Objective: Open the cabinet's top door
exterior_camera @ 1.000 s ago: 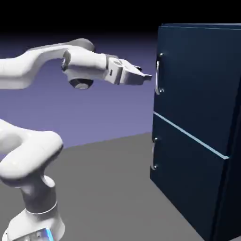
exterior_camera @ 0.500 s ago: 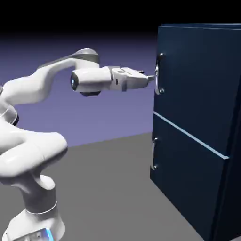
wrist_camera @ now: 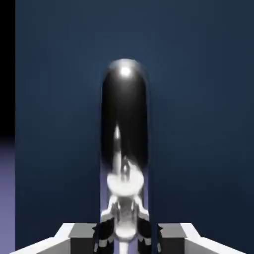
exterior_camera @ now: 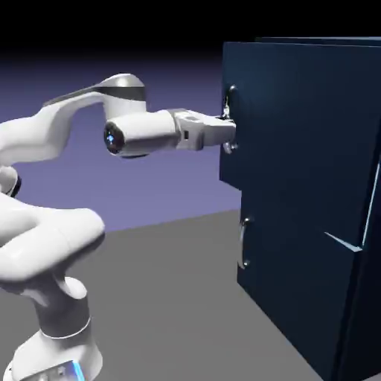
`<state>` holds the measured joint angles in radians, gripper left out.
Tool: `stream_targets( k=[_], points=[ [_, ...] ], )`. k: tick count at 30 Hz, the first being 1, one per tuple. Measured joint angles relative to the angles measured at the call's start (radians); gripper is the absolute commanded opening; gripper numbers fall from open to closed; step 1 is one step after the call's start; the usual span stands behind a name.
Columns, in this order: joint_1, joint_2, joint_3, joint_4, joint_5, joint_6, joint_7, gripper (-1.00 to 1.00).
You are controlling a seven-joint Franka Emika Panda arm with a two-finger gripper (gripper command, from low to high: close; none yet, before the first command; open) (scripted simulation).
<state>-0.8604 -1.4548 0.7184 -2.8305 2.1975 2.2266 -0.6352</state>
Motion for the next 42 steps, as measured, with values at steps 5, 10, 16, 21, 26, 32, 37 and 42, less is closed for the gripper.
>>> stream_targets(
  k=[5,10,16,21,26,32,37,42],
  points=[
    [0.048,-0.023,-0.181,-0.087,-0.145,-0.144,-0.036,-1.0],
    [0.056,-0.023,-0.362,-0.134,-0.301,-0.276,-0.071,-1.0],
    [0.042,0.018,-0.58,-0.146,-0.496,-0.429,-0.121,-1.0],
    [0.03,0.098,-0.761,-0.121,-0.666,-0.559,-0.174,-1.0],
    [0.039,0.223,-0.942,-0.057,-0.843,-0.697,-0.24,-1.0],
    [0.108,0.427,-1.158,0.086,-1.047,-0.879,-0.333,-1.0],
    [0.215,0.609,-1.324,0.246,-1.18,-1.038,-0.409,-1.0],
    [0.352,0.786,-1.486,0.426,-1.272,-1.204,-0.486,-1.0]
  ],
)
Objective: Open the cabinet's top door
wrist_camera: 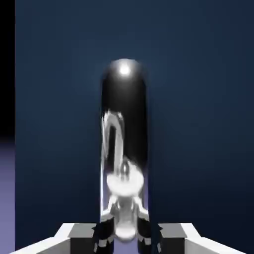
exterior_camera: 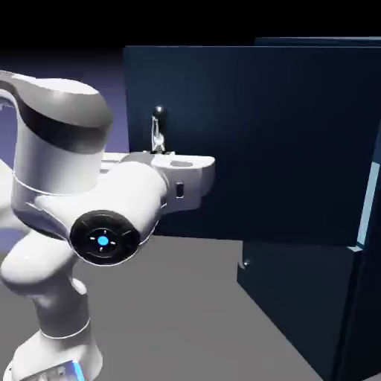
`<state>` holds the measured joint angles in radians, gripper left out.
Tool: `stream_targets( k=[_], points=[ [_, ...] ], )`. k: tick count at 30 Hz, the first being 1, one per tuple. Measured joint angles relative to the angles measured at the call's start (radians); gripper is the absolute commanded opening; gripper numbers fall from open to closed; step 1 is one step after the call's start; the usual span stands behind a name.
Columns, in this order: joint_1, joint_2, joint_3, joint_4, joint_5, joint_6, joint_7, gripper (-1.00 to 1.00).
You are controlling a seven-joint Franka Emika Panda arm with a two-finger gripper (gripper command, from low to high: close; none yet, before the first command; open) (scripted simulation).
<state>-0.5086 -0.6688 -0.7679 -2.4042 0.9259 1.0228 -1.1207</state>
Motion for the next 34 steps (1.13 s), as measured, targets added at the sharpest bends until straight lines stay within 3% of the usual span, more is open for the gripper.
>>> stream_targets(
  k=[10,16,23,34],
  points=[
    [0.305,0.342,-0.347,0.346,-0.084,-0.333,-0.19,-1.0],
    [0.492,0.474,-0.566,0.462,-0.099,-0.455,-0.287,-1.0],
    [0.745,0.435,-0.787,0.514,-0.121,-0.456,-0.261,-1.0],
    [1.144,0.179,-1.024,0.692,-0.195,-0.427,-0.081,-1.0]
  ],
)
